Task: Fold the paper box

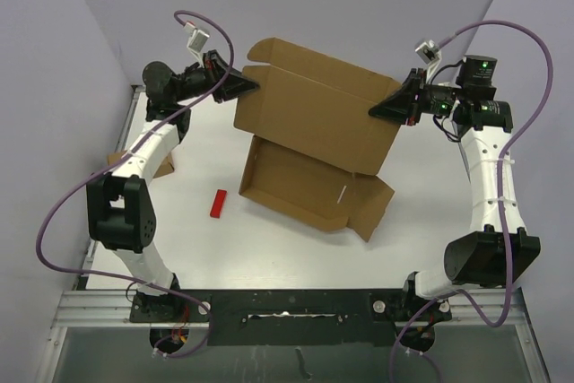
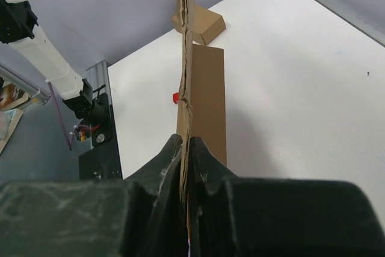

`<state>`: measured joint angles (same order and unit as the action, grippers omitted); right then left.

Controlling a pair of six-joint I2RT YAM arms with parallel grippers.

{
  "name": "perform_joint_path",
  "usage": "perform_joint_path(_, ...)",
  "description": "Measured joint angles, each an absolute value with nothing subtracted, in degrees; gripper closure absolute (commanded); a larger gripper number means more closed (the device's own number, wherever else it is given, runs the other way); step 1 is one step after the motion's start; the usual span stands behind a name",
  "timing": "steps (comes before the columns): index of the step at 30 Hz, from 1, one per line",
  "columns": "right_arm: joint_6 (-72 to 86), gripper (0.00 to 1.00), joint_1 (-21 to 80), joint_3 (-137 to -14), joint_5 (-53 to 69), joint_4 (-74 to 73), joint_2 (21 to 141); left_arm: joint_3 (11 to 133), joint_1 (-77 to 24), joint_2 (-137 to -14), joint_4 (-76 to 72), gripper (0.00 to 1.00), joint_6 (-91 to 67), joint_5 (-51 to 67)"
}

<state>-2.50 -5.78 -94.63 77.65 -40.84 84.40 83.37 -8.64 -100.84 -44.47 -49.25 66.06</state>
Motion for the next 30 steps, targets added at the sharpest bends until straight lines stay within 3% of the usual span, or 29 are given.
perform_joint_path(4, -3.18, 0.94, -5.61, -94.13, 77.54, -40.86, 84.4, 79.55, -8.45, -100.09, -47.9, 1.0, -51.11, 64.88)
perform_joint_path(12, -4.51, 0.71, -5.21, -92.84, 76.6, -41.25, 84.4, 68.62, -8.21, -95.59, -47.33, 1.0, -49.84, 58.17)
perform_joint_path(15, -5.96, 0.6, -5.21, -92.84, 75.59, -42.06, 84.42, 65.47, -7.77, -93.41, -47.42, 1.0, -49.01, 55.59)
perform_joint_path(21, -9.3, 0.3, -5.85, -92.23, 73.71, -43.46, 84.36, 60.07, -6.85, -89.58, -48.27, 1.0, -47.13, 51.86)
perform_joint_path(24, -10.0, 0.24, -8.23, -90.32, 73.65, -43.29, 83.99, 57.36, -6.35, -88.36, -49.54, 1.0, -46.68, 50.61)
perform_joint_path(30, -12.29, 0.22, -14.72, -84.31, 72.34, -42.35, 81.52, 52.64, -5.13, -86.02, -51.27, 1.0, -46.5, 46.81)
